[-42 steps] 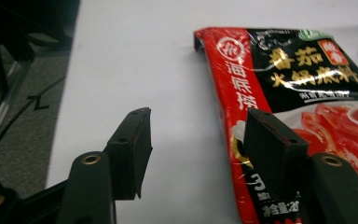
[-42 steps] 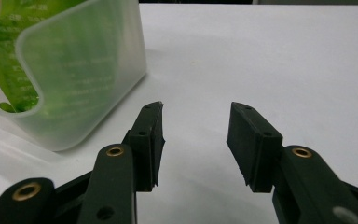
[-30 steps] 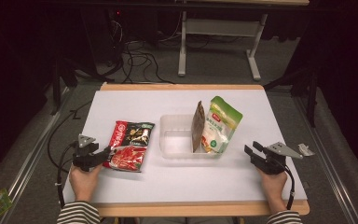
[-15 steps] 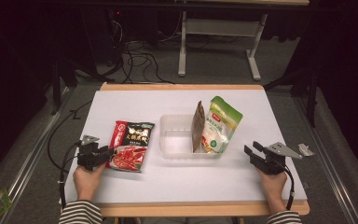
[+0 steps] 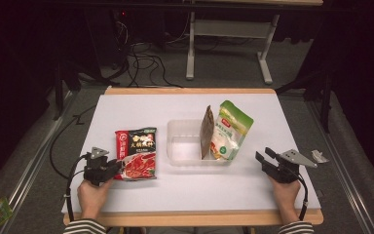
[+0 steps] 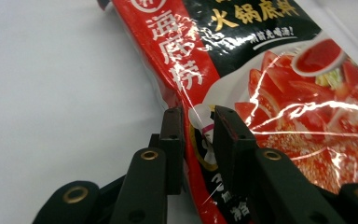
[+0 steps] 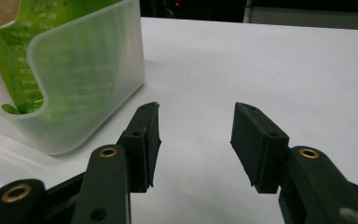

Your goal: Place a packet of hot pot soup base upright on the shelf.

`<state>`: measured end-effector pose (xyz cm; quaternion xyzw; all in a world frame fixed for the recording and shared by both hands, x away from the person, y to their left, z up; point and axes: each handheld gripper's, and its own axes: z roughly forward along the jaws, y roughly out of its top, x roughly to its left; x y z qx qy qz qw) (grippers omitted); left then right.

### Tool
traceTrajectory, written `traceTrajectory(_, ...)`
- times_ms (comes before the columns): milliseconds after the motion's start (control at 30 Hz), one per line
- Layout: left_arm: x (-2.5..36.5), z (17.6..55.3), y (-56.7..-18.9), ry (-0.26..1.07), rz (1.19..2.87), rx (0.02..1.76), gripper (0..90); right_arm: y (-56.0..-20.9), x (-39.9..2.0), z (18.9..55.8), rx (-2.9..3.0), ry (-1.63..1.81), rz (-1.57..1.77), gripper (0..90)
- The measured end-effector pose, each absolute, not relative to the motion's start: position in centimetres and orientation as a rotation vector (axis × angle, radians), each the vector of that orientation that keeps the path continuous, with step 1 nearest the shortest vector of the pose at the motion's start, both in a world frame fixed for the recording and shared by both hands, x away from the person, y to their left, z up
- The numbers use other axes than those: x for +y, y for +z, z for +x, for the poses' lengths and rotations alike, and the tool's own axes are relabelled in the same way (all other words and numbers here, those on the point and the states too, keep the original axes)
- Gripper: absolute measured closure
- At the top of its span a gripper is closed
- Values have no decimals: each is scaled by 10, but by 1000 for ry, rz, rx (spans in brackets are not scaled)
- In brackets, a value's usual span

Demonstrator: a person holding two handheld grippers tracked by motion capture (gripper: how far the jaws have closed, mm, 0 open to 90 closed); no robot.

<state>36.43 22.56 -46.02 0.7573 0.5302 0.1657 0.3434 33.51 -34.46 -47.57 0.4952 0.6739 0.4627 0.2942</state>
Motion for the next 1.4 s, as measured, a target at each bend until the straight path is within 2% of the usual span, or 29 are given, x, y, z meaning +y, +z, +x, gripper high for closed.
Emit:
traceTrajectory(433,205,341,-455,354,1986,1391,748,-476,-345,334,1780,1244,1308,517)
traceTrajectory(500,205,342,-454,356,1996,1394,724,-476,-344,334,1782,1244,1312,515)
traceTrajectory(533,206,344,-453,351,2001,1397,684,-476,-345,334,1783,1243,1312,514)
traceTrajectory(667,212,357,-448,389,1991,1452,537,-476,-345,334,1780,1245,1311,511)
traceTrajectory(867,215,385,-440,341,1989,1521,483,-476,-345,334,1780,1245,1312,494)
traceTrajectory(1067,221,416,-438,226,1977,1633,461,-476,-344,334,1779,1243,1320,481)
traceTrajectory(1267,223,432,-438,214,1964,1708,449,-476,-342,334,1798,1224,1312,479)
traceTrajectory(1400,224,437,-447,158,1927,1737,456,-476,-343,334,1794,1226,1310,478)
